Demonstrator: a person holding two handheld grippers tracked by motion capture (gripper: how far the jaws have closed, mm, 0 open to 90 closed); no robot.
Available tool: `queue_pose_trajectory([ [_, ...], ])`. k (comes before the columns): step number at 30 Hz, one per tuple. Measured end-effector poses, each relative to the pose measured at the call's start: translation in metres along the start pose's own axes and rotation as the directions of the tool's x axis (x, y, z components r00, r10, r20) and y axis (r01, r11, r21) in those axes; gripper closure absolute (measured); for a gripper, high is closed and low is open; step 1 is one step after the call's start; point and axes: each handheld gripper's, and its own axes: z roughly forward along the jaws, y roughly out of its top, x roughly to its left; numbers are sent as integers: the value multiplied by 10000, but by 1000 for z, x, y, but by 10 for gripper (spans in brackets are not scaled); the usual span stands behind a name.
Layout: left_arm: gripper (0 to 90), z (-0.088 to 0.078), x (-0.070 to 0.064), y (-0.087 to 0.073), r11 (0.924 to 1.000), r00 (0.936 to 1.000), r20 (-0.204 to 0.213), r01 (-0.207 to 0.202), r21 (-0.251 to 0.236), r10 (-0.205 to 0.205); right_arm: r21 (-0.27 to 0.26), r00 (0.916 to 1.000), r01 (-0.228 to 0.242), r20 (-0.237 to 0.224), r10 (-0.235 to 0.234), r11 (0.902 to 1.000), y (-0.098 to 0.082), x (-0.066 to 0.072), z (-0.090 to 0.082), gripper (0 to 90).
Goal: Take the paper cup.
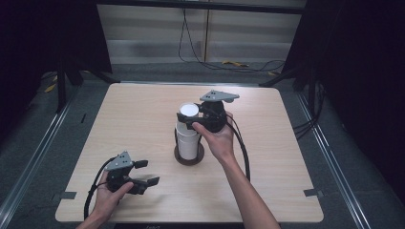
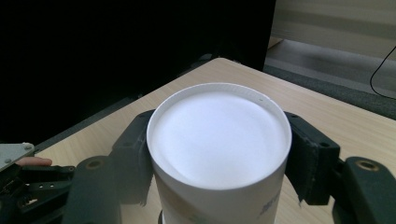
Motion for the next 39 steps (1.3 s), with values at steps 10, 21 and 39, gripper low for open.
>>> queue_pose_trajectory([
  [10, 166, 0, 0, 0, 10000, 10000, -21, -12, 24, 12, -286, 9999, 9, -129, -12, 9996, 3, 0, -3, 338],
  [21, 171, 1, 0, -1, 10000, 10000, -32, -13, 15, 13, -601, 9995, 90, -313, -109, 9982, 7, 1, -11, 338],
  [39, 179, 3, -2, 0, 9997, 9997, 6, -229, -40, 229, -1432, 9985, -327, -473, 262, 9892, 16, 0, -31, 341],
])
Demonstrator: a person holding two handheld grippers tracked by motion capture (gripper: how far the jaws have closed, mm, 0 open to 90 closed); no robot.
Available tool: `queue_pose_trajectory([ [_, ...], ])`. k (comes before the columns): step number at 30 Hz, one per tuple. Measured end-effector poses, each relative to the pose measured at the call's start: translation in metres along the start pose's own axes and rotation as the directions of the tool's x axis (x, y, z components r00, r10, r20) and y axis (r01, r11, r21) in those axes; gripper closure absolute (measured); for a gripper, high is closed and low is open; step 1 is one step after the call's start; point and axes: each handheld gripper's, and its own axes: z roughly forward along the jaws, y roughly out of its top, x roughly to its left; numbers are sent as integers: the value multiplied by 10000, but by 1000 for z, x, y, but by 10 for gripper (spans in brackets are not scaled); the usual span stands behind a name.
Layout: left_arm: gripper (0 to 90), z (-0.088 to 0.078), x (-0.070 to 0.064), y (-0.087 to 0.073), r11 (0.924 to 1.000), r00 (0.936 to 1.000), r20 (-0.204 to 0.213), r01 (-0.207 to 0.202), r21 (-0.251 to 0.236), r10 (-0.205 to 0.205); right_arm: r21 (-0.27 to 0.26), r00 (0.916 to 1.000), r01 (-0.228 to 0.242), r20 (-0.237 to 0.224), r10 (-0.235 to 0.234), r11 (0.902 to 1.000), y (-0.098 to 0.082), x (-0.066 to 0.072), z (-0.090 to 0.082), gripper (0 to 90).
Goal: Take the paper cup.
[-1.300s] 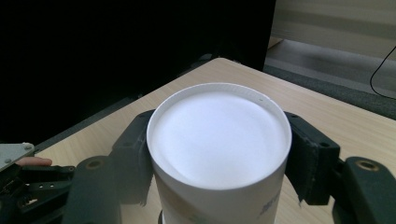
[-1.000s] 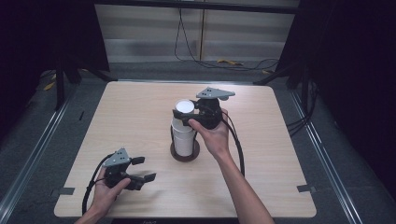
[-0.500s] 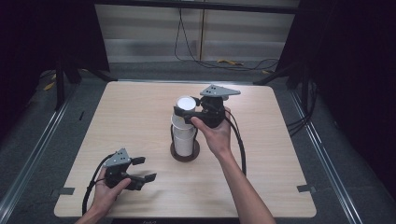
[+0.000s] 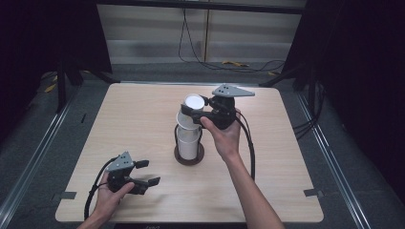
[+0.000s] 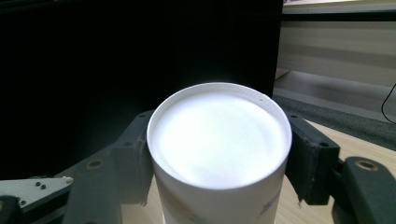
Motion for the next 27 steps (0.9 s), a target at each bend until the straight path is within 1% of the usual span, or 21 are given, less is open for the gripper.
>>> queue_pose_trajectory([
  [5, 179, 1, 0, 0, 10000, 10000, 12, 66, -23, -66, -161, 10000, 17, 65, -16, 9999, 1, -1, -7, 341],
  [8, 179, 1, 1, 1, 10000, 9999, -124, -11, -51, 10, -251, 10000, 20, 70, -19, 9997, 1, -1, -13, 342],
  [9, 179, 1, 1, 2, 9999, 9999, -113, 2, -115, -4, -260, 10000, -50, 47, 51, 9997, 2, -2, -16, 342],
  [11, 179, 0, 2, 3, 9999, 9997, -226, -25, -147, 21, -350, 10000, -77, 33, 78, 9994, 3, -2, -20, 342],
  [13, 179, -1, 2, 4, 9998, 9996, -291, 40, -206, -46, -368, 10000, -39, 19, 39, 9993, 4, -2, -24, 342],
  [15, 179, -1, 1, 4, 9999, 9992, -387, -54, -123, 49, -369, 10000, -23, 38, 25, 9993, 4, -1, -30, 343],
  [18, 179, 1, 0, 5, 9998, 9992, -411, 1, -196, -9, -396, 10000, -59, 37, 61, 9992, 2, 0, -38, 343],
  [20, 179, 3, -2, 8, 9997, 9995, -280, 139, -187, -144, -432, 9997, -217, -73, 214, 9988, -1, 2, -42, 343],
  [22, 179, 4, -4, 10, 9994, 9997, -159, 195, -274, -199, -413, 9997, -195, -124, 190, 9990, -5, 5, -45, 343],
  [24, 179, 5, -5, 14, 9997, 9999, -130, 93, -238, -96, -425, 9996, -230, -159, 224, 9988, -7, 7, -47, 343],
  [25, 179, 6, -6, 15, 9995, 9999, -14, 137, -293, -137, -369, 9996, -204, -182, 198, 9991, -9, 8, -49, 343],
  [26, 179, 6, -5, 18, 9997, 10000, 40, 14, -224, -13, -336, 9997, -141, -200, 135, 9993, -10, 9, -51, 343],
  [27, 179, 5, -5, 21, 9996, 10000, 81, -4, -293, 6, -297, 9996, -162, -237, 155, 9994, -12, 10, -54, 343],
])
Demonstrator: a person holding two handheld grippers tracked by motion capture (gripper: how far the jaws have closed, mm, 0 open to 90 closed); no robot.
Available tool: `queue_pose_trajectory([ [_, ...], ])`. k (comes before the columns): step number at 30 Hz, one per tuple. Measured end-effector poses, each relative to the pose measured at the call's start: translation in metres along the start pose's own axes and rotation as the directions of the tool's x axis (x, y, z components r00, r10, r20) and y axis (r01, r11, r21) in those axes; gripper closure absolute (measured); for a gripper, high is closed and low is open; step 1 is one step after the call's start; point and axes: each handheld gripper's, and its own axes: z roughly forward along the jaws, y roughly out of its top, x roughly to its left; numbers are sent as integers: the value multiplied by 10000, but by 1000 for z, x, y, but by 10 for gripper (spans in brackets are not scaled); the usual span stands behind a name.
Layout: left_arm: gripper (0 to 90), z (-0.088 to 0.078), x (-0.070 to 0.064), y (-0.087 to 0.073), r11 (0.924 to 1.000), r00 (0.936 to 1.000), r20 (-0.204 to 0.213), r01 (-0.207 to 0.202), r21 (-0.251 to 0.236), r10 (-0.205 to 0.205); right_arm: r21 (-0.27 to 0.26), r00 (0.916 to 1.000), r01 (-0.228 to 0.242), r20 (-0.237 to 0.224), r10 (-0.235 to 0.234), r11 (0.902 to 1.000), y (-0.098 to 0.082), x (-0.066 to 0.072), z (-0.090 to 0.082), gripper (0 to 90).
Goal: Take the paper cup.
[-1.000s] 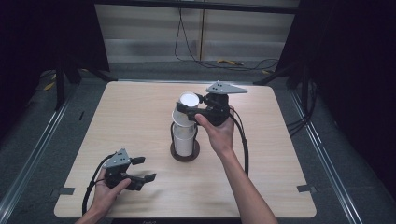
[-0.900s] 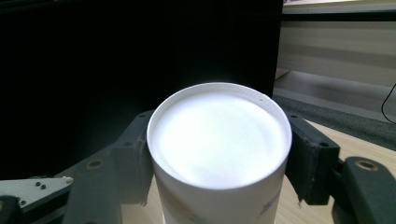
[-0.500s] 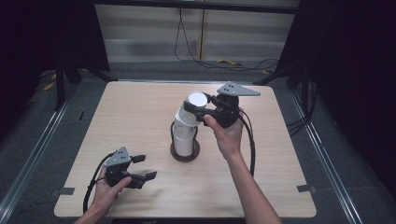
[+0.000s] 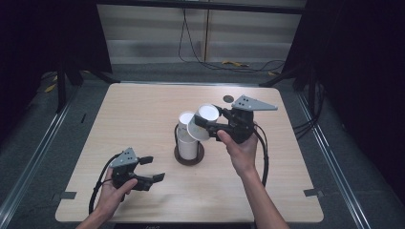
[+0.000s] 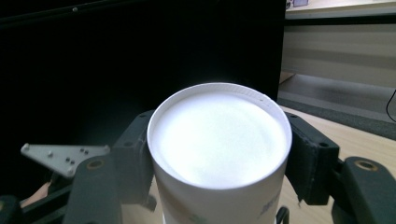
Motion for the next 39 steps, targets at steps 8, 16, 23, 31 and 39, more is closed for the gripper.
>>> queue_pose_trajectory([
  [8, 179, 0, 0, 18, 9995, 9994, 227, -258, -159, 262, 439, 9999, -136, 33, 135, 9989, -17, 2, -13, 343],
  [16, 179, 11, -4, 32, 9978, 9971, 524, -528, -389, 548, 851, 9998, -194, 73, 188, 9962, -31, 3, -17, 343],
  [23, 164, 24, -12, 43, 9981, 9967, 694, -377, -487, 410, 1150, 9993, -341, -86, 353, 9928, -43, 3, -15, 343],
  [31, 162, 30, -17, 42, 9978, 9961, 772, -391, -526, 431, 1328, 9984, -462, -260, 501, 9901, -59, 1, -13, 343],
  [39, 160, 32, -26, 41, 9944, 9902, 1109, -772, -721, 849, 1640, 9978, -303, -527, 394, 9860, -71, 5, -3, 343],
])
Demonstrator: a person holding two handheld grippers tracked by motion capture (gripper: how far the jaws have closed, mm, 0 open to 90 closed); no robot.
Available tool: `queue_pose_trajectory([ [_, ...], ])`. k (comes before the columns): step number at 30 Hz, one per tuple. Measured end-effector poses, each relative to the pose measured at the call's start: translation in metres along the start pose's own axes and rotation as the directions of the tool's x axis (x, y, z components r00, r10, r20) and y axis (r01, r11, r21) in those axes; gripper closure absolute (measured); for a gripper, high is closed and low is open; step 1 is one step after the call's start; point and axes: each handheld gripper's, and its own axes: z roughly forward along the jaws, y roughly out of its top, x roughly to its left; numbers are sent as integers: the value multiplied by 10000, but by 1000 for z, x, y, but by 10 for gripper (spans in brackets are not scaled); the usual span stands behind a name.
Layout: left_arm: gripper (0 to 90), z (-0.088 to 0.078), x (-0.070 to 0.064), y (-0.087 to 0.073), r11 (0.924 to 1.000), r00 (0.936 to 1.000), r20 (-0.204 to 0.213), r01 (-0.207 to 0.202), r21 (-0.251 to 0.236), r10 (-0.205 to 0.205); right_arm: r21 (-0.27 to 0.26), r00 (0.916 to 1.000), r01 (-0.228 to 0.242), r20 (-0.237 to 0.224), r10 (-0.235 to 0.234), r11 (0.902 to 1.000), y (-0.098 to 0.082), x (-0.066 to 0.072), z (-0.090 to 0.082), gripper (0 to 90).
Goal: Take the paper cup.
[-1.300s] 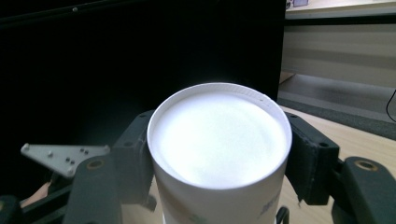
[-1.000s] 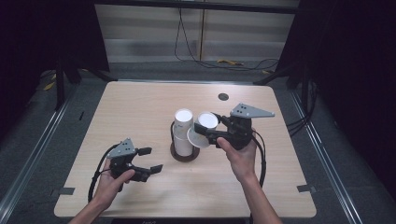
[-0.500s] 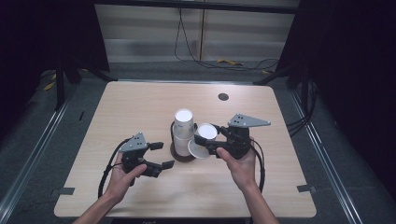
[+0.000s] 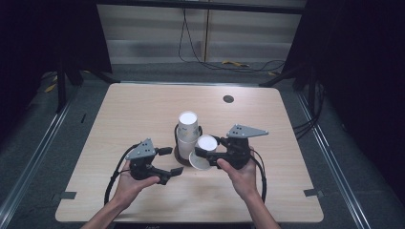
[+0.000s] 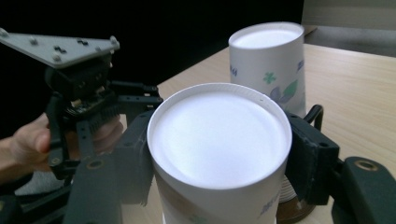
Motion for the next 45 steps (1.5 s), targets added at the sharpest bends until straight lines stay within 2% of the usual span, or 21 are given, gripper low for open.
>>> queue_pose_trajectory([
  [6, 160, 7, -6, -2, 9999, 9990, 442, -116, -71, 119, 226, 9994, -67, -336, 75, 9997, -7, 3, 11, 343],
  [16, 163, 14, -12, -8, 9996, 9971, 718, -256, -130, 265, 450, 9951, 23, -984, 21, 9990, -10, 14, 26, 343],
  [23, 167, 17, -12, -10, 9996, 9957, 889, -278, 59, 271, 658, 9934, 72, -1147, 4, 9978, -14, 17, 34, 343],
  [35, 203, 19, -11, -11, 9998, 9934, 1150, 2, -203, 22, 698, 9900, 45, -1412, 54, 9976, -17, 21, 40, 343],
  [39, 251, 16, -11, -10, 9994, 9928, 1188, -129, -330, 168, 631, 9892, 203, -1464, -109, 9978, -16, 24, 41, 342],
  [45, 238, 17, -12, -10, 9992, 9921, 1243, -133, -387, 180, 563, 9881, 155, -1540, -67, 9983, -16, 24, 40, 343],
])
